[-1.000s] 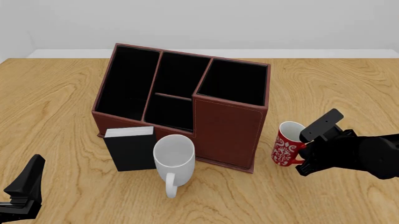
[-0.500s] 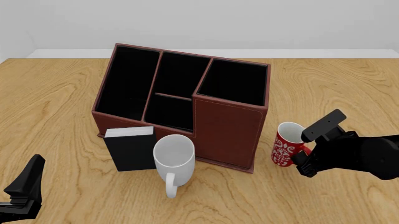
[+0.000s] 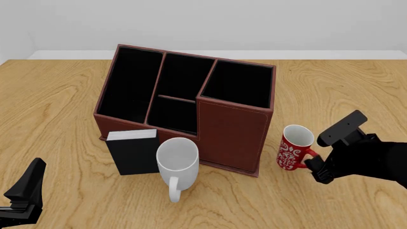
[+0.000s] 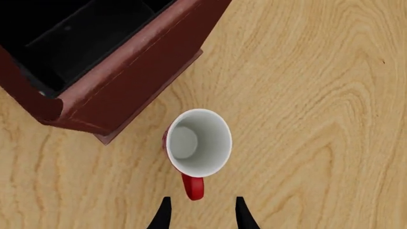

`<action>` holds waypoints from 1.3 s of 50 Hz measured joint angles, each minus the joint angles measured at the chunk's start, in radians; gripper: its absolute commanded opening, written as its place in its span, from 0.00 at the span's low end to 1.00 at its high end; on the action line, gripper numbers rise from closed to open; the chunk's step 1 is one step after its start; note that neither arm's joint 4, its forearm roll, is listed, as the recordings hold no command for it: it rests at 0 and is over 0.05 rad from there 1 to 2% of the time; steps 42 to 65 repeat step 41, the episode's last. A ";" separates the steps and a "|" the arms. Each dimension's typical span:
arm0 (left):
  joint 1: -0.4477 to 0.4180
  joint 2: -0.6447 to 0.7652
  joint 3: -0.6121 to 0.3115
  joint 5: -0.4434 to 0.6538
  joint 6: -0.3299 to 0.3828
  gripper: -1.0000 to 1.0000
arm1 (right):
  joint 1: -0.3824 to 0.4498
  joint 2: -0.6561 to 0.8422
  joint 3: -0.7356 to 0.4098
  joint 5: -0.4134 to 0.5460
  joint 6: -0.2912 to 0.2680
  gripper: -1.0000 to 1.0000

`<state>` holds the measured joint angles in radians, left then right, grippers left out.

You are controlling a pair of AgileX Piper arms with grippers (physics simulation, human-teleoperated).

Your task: Pick up the red mug and place it to the right of the caddy.

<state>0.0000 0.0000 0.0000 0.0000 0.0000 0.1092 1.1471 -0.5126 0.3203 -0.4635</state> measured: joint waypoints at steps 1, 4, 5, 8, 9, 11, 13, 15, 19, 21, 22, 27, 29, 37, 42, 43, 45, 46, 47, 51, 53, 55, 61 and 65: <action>0.000 0.000 0.000 0.000 0.000 1.00 | 0.000 -0.012 0.000 0.009 -0.002 1.00; 0.000 0.000 0.000 0.000 0.000 1.00 | -0.001 -0.050 0.002 0.037 -0.008 1.00; 0.000 0.000 0.000 0.000 0.000 1.00 | -0.001 -0.063 0.004 0.046 -0.010 1.00; 0.000 0.000 0.000 0.000 0.000 1.00 | -0.001 -0.103 0.008 0.073 -0.016 1.00; 0.000 0.000 0.000 0.000 0.000 1.00 | -0.001 -0.117 0.010 0.083 -0.018 1.00; 0.000 0.000 0.000 0.000 0.000 1.00 | -0.001 -0.149 0.014 0.104 -0.023 1.00; 0.000 0.000 0.000 0.000 0.000 1.00 | -0.001 -0.185 0.018 0.128 -0.027 1.00; 0.000 0.000 0.000 0.000 0.000 1.00 | -0.001 -0.224 0.021 0.155 -0.031 1.00; 0.000 0.000 0.000 0.000 0.000 1.00 | -0.004 -0.314 0.018 0.223 -0.038 1.00; 0.000 0.000 0.000 0.000 0.000 1.00 | -0.006 -0.363 0.012 0.262 -0.041 1.00; 0.000 0.000 0.000 0.000 0.000 1.00 | -0.008 -0.390 0.006 0.283 -0.044 1.00; 0.000 0.000 0.000 0.000 0.000 1.00 | -0.011 -0.522 -0.051 0.405 -0.049 1.00; 0.000 0.000 0.000 0.000 0.000 1.00 | -0.012 -0.571 -0.084 0.453 -0.048 1.00; 0.000 0.000 0.000 0.000 0.000 1.00 | -0.016 -0.758 -0.266 0.653 -0.043 1.00; 0.000 0.000 0.000 0.000 0.000 1.00 | -0.023 -0.836 -0.357 0.734 -0.040 1.00; 0.000 0.000 0.000 0.000 0.000 1.00 | -0.023 -0.836 -0.357 0.734 -0.040 1.00; 0.000 0.000 0.000 0.000 0.000 1.00 | -0.023 -0.836 -0.357 0.734 -0.040 1.00; 0.000 0.000 0.000 0.000 0.000 1.00 | -0.023 -0.836 -0.357 0.734 -0.040 1.00; 0.000 0.000 0.000 0.000 0.000 1.00 | -0.023 -0.836 -0.357 0.734 -0.040 1.00; 0.000 0.000 0.000 0.000 0.000 1.00 | -0.023 -0.836 -0.357 0.734 -0.040 1.00; 0.000 0.000 0.000 0.000 0.000 1.00 | -0.023 -0.836 -0.357 0.734 -0.040 1.00; 0.000 0.000 0.000 0.000 0.000 1.00 | -0.023 -0.836 -0.357 0.734 -0.040 1.00; 0.000 0.000 0.000 0.000 0.000 1.00 | -0.023 -0.836 -0.357 0.734 -0.040 1.00; 0.000 0.000 0.000 0.000 0.000 1.00 | -0.023 -0.836 -0.357 0.734 -0.040 1.00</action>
